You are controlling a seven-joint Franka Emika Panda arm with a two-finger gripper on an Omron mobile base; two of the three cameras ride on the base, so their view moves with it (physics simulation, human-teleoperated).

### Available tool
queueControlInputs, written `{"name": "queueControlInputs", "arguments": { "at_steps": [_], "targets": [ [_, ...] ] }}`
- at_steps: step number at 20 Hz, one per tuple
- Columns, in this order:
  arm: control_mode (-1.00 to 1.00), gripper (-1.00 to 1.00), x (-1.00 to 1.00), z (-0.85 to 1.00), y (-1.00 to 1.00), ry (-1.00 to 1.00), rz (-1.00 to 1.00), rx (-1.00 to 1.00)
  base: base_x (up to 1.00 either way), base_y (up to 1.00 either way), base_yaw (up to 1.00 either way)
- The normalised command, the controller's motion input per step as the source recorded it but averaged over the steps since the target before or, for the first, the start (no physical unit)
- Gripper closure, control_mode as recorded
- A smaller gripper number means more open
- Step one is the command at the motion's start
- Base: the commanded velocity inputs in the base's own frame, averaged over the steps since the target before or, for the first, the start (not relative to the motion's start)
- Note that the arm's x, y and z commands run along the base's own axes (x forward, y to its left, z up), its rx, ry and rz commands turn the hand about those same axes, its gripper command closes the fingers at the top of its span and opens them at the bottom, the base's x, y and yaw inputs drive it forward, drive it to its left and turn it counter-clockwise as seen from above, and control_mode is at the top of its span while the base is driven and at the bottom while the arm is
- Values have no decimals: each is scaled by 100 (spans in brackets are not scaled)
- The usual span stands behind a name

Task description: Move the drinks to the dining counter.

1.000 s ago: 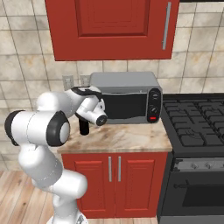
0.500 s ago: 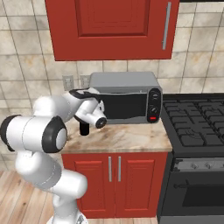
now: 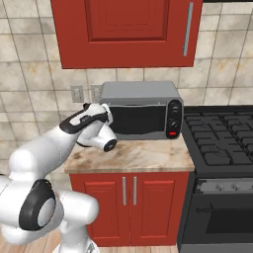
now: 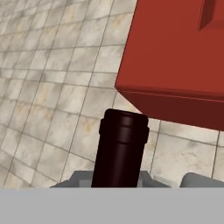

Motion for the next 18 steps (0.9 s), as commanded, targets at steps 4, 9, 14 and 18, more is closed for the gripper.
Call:
{"name": "queueControlInputs", "arguments": {
  "at_steps": [4,9,14,18],
  "targets": [
    [-100,100,-93,80,-7,-2,1,0,0,0,0],
    [-100,100,-100,41,-21,2,0,0,0,0,0],
    [-100,100,-94,9,-22,0,0,0,0,0,0],
    [-100,100,-63,8,-7,-2,0,0,0,0,0]
  ]
}}
